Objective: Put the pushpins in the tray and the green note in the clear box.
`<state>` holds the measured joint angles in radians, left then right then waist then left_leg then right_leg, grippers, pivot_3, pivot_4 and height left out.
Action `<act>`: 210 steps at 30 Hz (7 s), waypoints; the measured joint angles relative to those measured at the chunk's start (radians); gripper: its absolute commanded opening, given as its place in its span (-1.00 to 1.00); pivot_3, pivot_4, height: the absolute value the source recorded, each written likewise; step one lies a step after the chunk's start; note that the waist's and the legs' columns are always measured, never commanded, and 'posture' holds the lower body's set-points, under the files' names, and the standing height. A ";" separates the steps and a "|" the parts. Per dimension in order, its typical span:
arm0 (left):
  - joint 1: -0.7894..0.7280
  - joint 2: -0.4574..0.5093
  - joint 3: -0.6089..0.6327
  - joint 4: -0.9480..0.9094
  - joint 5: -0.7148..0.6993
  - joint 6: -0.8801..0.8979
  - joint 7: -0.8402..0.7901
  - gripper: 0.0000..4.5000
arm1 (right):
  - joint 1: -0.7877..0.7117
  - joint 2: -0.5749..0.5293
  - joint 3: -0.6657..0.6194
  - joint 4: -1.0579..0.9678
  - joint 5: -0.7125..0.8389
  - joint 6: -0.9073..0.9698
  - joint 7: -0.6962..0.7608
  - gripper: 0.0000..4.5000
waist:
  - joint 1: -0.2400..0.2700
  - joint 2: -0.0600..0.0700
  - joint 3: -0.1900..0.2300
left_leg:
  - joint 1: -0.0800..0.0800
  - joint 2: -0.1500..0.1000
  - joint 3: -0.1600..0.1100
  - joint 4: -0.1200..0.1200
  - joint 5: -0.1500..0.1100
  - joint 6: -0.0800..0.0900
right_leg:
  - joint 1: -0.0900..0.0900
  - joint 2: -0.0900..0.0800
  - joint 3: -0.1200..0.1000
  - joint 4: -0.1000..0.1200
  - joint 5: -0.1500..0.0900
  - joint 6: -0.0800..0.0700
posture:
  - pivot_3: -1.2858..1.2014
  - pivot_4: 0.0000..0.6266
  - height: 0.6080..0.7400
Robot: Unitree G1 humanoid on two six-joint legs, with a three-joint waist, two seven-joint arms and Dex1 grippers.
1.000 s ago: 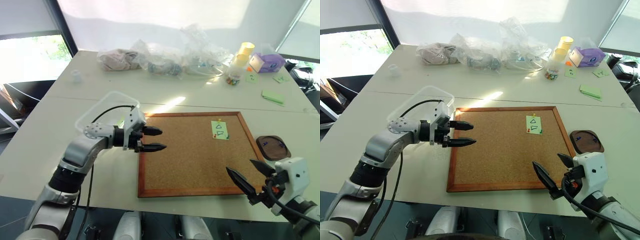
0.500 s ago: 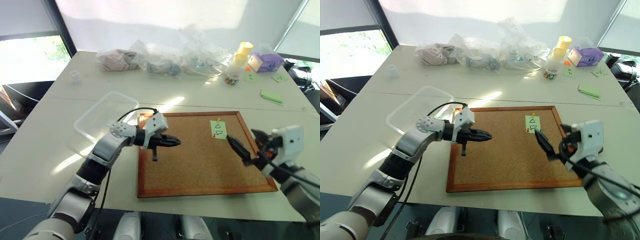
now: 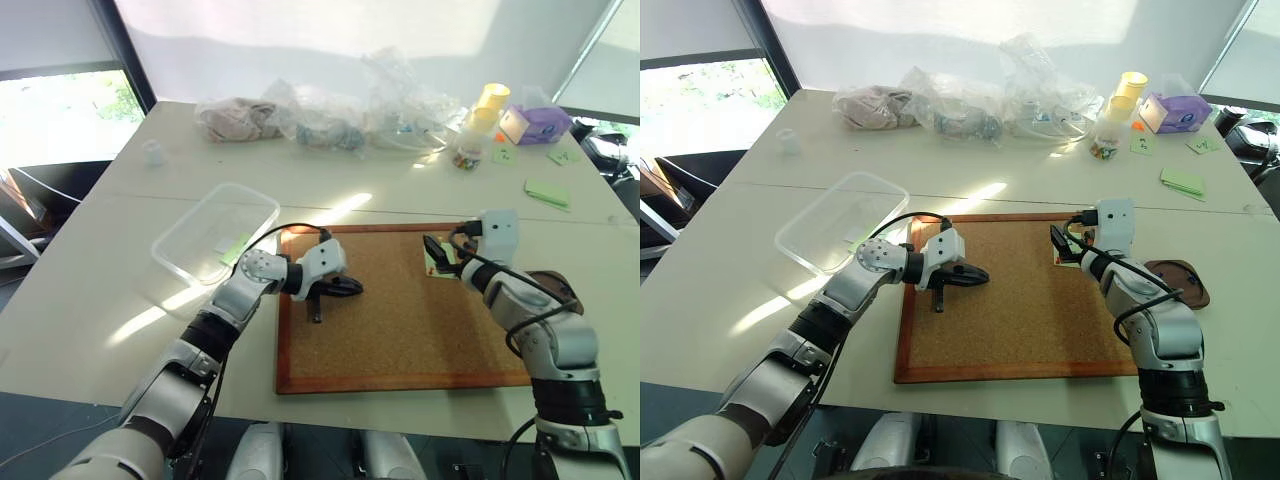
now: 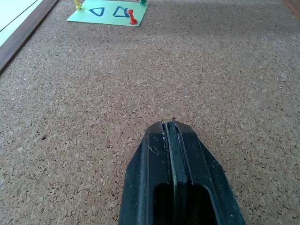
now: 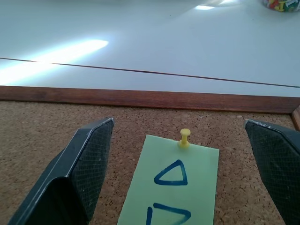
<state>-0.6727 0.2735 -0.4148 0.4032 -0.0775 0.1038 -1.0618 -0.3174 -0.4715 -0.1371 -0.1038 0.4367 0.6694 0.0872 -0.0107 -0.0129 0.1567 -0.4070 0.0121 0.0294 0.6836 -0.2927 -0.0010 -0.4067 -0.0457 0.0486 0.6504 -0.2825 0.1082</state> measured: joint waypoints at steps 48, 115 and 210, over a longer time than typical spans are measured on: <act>0.048 -0.010 0.007 -0.082 0.044 0.046 0.021 -1.00 | -0.005 0.144 -0.080 0.144 -0.101 -0.247 0.078 -0.98 | -0.002 0.002 -0.001 | 0.002 0.000 0.000 0.000 0.000 0.000 | 0.002 -0.001 0.000 0.000 0.000 0.000 | 0.03 -0.52 1.00; 0.079 -0.020 0.018 -0.108 0.066 0.036 0.039 -1.00 | 0.275 0.144 -0.518 -0.164 0.001 0.019 -0.167 0.99 | 0.000 0.010 -0.006 | 0.002 0.000 -0.001 -0.002 0.000 0.000 | 0.003 0.000 0.000 -0.001 0.000 0.000 | 0.03 -0.52 1.00; 0.060 0.001 -0.004 -0.098 0.092 -0.005 0.015 -1.00 | 0.313 0.136 -0.422 -0.083 -0.068 -0.191 -0.088 -0.98 | -0.002 0.011 -0.007 | 0.003 0.001 -0.001 -0.002 0.000 0.001 | 0.003 0.001 0.000 -0.001 0.000 0.000 | 0.03 -0.52 1.00</act>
<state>-0.6129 0.2741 -0.4187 0.3053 0.0141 0.0991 -1.0469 -0.0048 -0.3351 -0.5594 -0.1867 0.3691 0.4783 -0.0007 -0.0130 -0.0016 0.1499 -0.4045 0.0127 0.0286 0.6816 -0.2932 -0.0004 -0.4036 -0.0449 0.0489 0.6490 -0.2828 0.1081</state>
